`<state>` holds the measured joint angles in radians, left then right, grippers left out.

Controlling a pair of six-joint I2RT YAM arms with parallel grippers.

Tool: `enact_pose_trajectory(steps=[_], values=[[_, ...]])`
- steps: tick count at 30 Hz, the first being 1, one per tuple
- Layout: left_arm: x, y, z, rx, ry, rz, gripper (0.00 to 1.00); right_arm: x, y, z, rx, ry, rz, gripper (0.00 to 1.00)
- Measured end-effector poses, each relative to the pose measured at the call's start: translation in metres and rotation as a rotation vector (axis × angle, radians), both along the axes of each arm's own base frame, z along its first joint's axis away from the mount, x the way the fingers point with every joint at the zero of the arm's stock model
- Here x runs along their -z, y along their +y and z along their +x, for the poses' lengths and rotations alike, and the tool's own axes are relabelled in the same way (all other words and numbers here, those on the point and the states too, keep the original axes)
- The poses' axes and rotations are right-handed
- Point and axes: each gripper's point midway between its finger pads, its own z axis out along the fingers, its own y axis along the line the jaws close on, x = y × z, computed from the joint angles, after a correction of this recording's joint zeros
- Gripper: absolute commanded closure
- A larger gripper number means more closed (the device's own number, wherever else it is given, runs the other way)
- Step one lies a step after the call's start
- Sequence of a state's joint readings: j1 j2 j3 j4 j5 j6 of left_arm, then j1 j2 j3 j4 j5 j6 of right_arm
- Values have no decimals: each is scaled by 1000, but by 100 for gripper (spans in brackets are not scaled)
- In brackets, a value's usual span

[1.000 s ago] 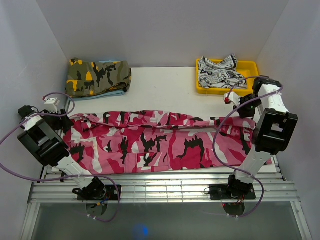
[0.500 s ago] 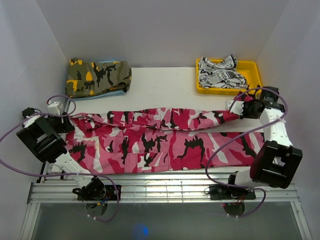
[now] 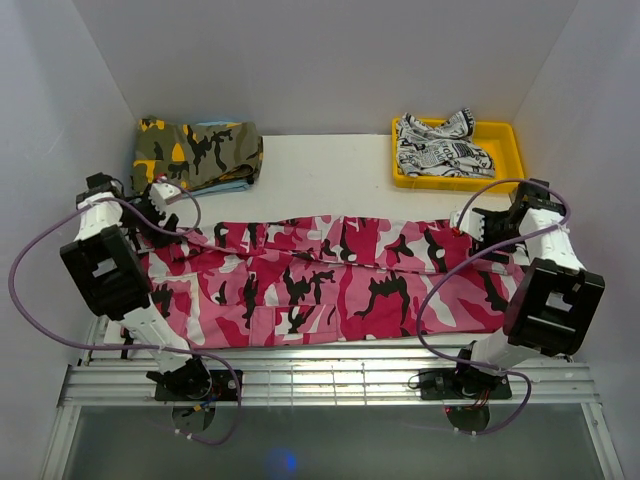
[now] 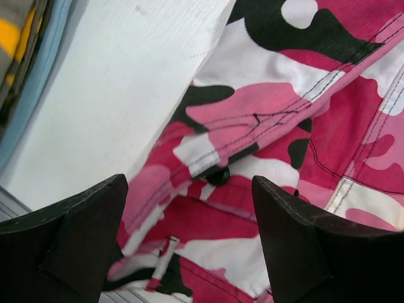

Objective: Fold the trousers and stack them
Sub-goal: Flatten the trousers out

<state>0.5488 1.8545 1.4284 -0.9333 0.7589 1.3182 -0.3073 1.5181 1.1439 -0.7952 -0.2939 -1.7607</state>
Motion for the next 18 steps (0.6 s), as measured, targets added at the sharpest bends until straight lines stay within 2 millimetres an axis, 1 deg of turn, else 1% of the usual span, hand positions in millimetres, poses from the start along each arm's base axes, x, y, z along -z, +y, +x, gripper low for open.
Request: enact_pose_trajectory(steps=[2, 5, 8, 11, 12, 13, 14, 15, 16, 18], values=[[3, -17, 11, 113, -27, 82, 11, 21, 4, -14, -4, 65, 13, 26], [7, -29, 21, 196, -48, 162, 12, 44, 6, -24, -4, 132, 29, 27], [14, -37, 24, 241, -49, 205, 12, 57, 5, -26, -2, 164, 31, 27], [23, -36, 22, 249, -42, 228, 13, 65, 4, -26, -3, 171, 22, 28], [26, -35, 20, 249, -35, 232, 15, 68, 3, -26, -4, 172, 18, 32], [30, -35, 18, 248, -27, 236, 20, 71, 2, -26, -5, 175, 15, 46], [33, -35, 16, 248, -21, 237, 24, 75, 1, -25, -7, 174, 9, 56], [35, -35, 15, 247, -18, 237, 34, 78, 0, -24, -10, 176, 3, 73], [37, -36, 14, 245, -16, 235, 40, 81, -1, -23, -6, 177, 0, 81], [40, -37, 13, 244, -13, 231, 52, 85, -3, -19, 3, 176, -1, 90]])
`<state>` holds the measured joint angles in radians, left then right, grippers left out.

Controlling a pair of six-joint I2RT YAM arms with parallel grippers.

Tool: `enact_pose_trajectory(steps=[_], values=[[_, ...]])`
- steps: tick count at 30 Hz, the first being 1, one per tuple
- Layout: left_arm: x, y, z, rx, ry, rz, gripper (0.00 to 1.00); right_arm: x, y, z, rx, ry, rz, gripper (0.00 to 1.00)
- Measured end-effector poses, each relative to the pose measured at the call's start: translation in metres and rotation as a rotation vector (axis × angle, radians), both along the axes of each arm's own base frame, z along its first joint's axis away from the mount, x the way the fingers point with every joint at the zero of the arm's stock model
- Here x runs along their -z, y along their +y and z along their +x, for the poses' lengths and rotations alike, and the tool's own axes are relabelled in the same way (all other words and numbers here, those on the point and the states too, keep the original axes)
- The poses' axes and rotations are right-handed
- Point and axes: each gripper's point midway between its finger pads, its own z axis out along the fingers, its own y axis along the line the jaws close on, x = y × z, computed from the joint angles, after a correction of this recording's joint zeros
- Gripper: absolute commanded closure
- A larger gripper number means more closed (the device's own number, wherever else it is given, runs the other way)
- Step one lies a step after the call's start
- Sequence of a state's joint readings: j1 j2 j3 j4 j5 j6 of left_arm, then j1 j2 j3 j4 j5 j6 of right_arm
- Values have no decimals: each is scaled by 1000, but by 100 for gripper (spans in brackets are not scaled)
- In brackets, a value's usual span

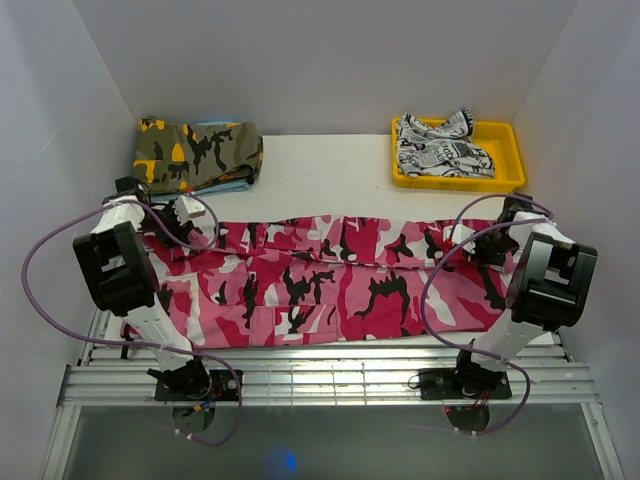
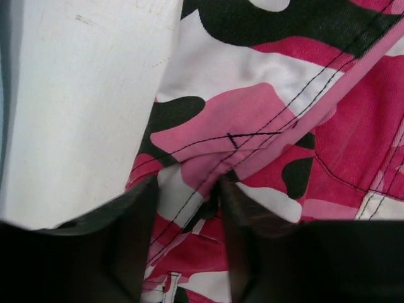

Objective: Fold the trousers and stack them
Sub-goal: Flatten the trousers out

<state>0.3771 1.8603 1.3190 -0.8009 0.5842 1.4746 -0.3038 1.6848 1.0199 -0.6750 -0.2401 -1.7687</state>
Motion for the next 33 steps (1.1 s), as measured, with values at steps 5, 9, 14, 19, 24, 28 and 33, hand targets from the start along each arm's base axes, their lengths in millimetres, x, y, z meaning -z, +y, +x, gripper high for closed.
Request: enact_pose_trajectory(steps=[5, 9, 14, 19, 24, 28, 33], values=[[9, -5, -8, 20, 10, -10, 87, -14, -3, 19, 39, -30, 6, 92], [11, -8, -12, 30, 6, -14, 100, -44, -5, 39, 75, -109, 18, 92], [-5, -8, -8, 3, -48, -11, 100, -99, -3, 52, 122, -232, 43, 92], [-42, -6, 3, -84, -168, -54, 100, -162, -4, 51, 171, -387, 61, 92], [-89, -2, -10, -186, -299, -119, 100, -210, -5, 35, 217, -507, 79, 92], [-115, -3, -24, -227, -378, -133, 100, -239, -2, 20, 234, -584, 83, 92], [-123, -6, -36, -253, -423, -141, 100, -264, 4, 4, 228, -643, 76, 92]])
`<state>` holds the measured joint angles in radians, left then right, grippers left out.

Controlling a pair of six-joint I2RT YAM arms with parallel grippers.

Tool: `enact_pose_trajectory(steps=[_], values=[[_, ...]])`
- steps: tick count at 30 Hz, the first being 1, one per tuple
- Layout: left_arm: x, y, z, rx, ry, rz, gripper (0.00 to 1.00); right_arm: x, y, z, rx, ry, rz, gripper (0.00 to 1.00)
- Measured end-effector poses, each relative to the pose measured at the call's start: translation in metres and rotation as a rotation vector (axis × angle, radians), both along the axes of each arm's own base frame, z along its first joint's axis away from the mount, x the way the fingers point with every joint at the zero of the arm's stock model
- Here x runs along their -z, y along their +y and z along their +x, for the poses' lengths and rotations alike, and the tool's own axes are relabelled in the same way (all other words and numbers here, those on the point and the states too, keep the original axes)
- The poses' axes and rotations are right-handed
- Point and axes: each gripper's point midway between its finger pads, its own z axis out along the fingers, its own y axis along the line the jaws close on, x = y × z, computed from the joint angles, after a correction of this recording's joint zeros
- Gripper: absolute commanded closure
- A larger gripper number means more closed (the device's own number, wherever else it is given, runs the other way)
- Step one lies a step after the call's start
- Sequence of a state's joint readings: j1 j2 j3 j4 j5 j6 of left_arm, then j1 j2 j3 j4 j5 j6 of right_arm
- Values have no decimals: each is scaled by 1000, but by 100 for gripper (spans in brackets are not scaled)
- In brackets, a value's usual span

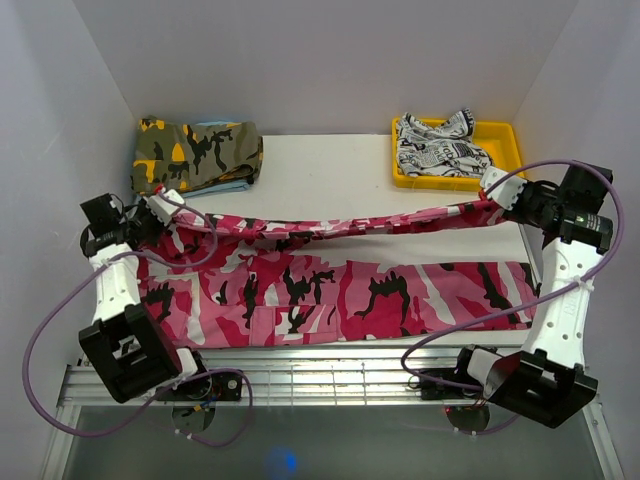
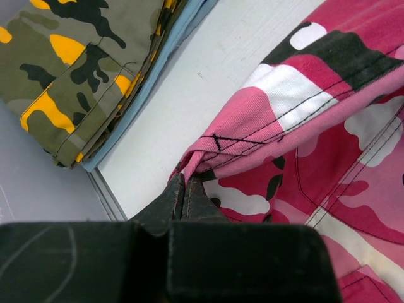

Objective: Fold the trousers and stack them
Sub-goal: Flatten the trousers out

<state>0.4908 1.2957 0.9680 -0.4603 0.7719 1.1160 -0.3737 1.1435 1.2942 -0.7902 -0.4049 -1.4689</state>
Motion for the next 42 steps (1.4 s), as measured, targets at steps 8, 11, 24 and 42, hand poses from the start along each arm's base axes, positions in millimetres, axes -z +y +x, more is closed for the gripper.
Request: enact_pose_trajectory(steps=[8, 11, 24, 42], values=[[-3, 1, -15, -75, -96, -12, 100, -11, 1, -28, 27, -22, -31, 92], [-13, 3, -20, -103, -140, -13, 100, -12, 9, -53, 24, -23, -54, 92], [-30, 3, -8, -158, -218, -79, 100, 89, 5, -59, 45, 272, 36, 92], [42, 67, 144, -465, 142, -194, 2, 149, -14, 126, 271, 507, 254, 12]])
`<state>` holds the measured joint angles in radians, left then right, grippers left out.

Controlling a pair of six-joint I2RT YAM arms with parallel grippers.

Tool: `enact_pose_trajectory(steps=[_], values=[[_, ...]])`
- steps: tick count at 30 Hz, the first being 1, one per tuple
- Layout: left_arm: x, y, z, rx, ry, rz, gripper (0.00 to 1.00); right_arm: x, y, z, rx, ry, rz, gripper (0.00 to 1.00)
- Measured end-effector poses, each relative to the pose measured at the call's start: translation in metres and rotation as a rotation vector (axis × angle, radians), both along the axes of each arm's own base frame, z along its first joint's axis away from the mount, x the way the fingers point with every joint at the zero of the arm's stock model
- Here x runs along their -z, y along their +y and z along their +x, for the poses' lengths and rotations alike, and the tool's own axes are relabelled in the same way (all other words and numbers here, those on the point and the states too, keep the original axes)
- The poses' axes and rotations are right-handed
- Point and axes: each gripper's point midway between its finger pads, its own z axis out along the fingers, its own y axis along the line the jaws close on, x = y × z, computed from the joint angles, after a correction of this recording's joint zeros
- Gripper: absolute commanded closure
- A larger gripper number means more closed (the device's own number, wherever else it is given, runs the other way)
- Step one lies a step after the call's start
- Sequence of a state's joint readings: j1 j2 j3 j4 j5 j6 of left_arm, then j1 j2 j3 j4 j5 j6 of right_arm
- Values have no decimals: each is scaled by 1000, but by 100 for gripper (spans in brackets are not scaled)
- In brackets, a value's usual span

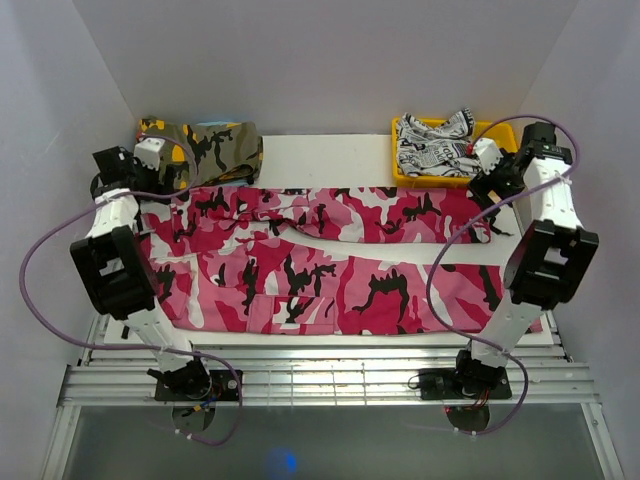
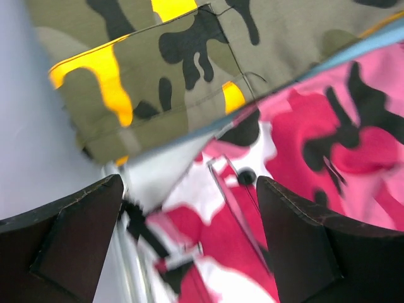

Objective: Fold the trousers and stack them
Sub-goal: Flatten the trousers out

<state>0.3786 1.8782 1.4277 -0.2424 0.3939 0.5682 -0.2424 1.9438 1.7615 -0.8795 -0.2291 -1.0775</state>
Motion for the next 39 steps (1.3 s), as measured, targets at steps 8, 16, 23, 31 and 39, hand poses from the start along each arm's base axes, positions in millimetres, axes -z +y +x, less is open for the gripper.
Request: enact_pose_trajectory(steps=[8, 16, 23, 31, 39], values=[[-28, -18, -57, -4, 38, -41, 6, 12, 29, -24, 92, 32, 154, 43], [84, -31, -106, -69, 367, -246, 10, 113, 29, -21, 212, 228, 191, 47], [108, 12, -120, -171, 435, -310, 13, 119, 8, -28, 252, 200, 120, 53], [94, 48, -104, -14, 403, -203, 2, 114, -35, -45, 293, 228, 71, 53], [-18, -132, -87, 576, 149, -61, 9, 64, -3, -22, 257, 189, 181, 48]])
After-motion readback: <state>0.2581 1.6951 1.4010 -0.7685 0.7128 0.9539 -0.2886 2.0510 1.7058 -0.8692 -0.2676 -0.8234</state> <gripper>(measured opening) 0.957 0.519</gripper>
